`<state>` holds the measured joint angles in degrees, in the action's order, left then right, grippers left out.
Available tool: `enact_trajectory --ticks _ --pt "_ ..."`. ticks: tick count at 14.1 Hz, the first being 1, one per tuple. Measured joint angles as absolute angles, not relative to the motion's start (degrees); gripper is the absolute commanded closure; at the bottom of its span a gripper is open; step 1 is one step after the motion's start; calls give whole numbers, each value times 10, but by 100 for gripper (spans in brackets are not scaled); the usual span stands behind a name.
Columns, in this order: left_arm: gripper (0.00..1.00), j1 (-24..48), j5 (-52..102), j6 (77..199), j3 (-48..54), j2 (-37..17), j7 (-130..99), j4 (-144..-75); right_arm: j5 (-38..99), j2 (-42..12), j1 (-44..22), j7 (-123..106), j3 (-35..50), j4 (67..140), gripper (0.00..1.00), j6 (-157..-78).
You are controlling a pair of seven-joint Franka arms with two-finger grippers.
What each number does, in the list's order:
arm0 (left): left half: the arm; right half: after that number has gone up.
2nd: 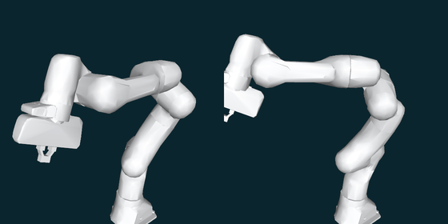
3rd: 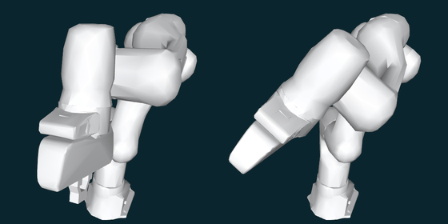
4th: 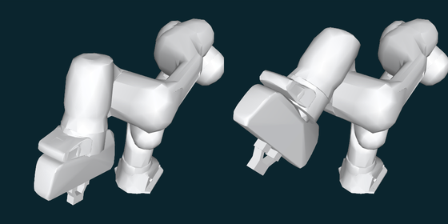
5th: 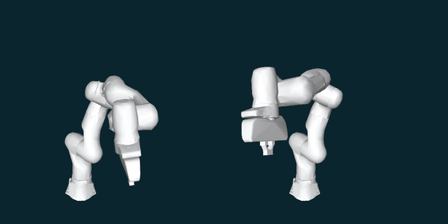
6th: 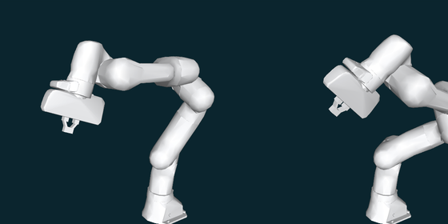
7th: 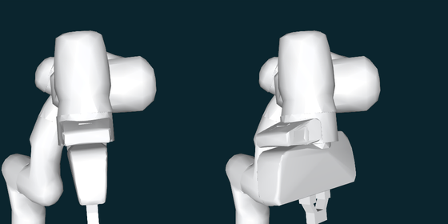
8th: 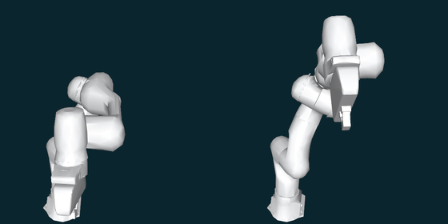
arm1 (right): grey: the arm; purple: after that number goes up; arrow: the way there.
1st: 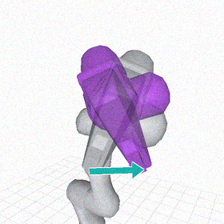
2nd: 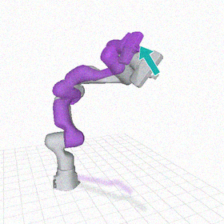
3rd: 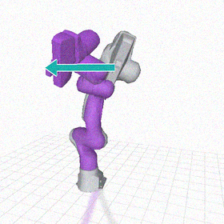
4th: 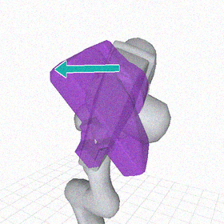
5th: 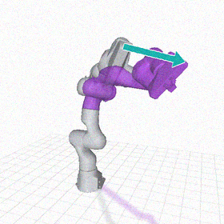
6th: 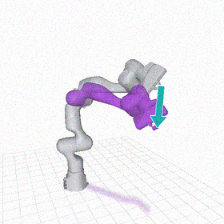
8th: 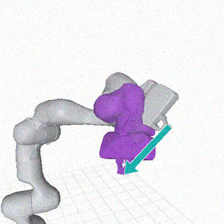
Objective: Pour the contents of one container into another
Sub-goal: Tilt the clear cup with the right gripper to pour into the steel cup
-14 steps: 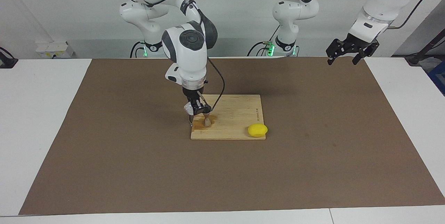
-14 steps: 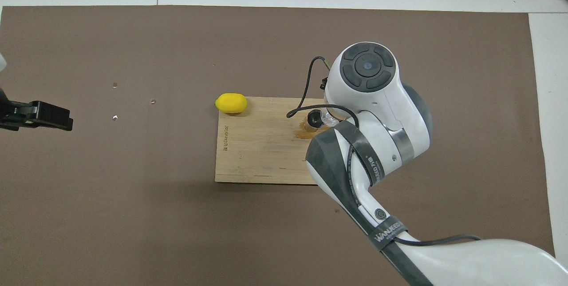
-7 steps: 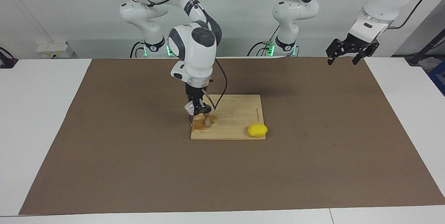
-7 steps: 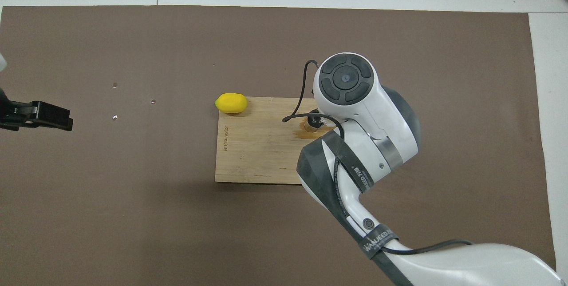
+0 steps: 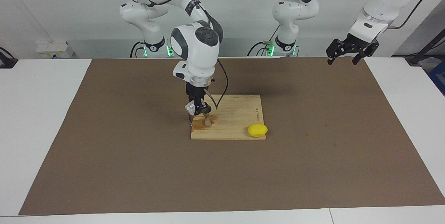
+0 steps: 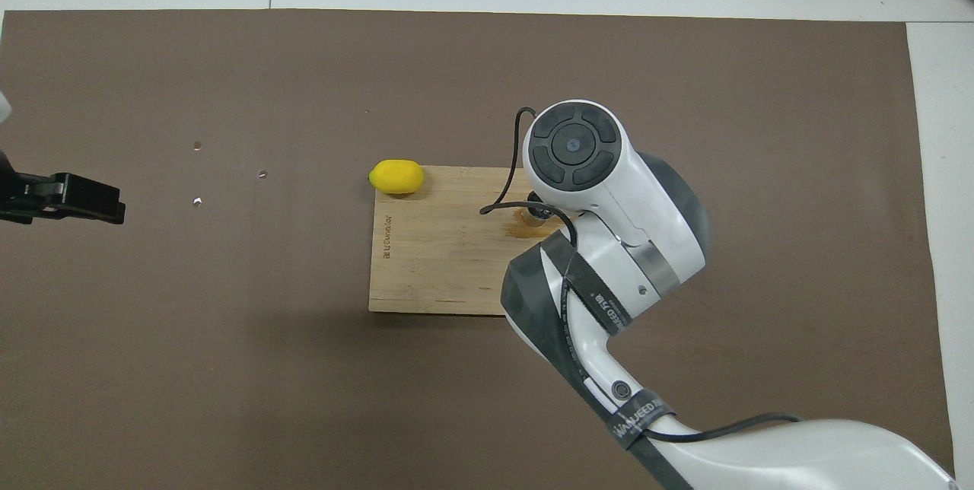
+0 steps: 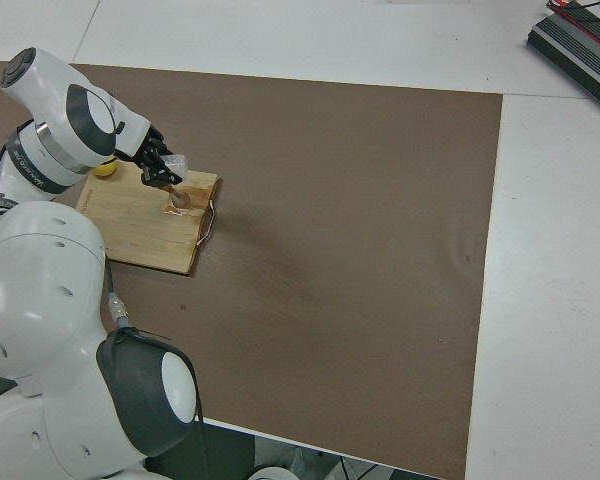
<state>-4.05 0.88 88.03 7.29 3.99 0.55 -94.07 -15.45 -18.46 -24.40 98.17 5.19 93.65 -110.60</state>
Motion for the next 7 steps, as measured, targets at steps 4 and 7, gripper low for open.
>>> enact_trajectory --ticks 4,7 --pt "0 -41 9 880 73 40 5 -941 -166 -185 -244 985 52 936 100 -1106" --pt "0 -41 9 880 73 40 5 -941 -170 -185 -244 987 52 936 100 -1106"
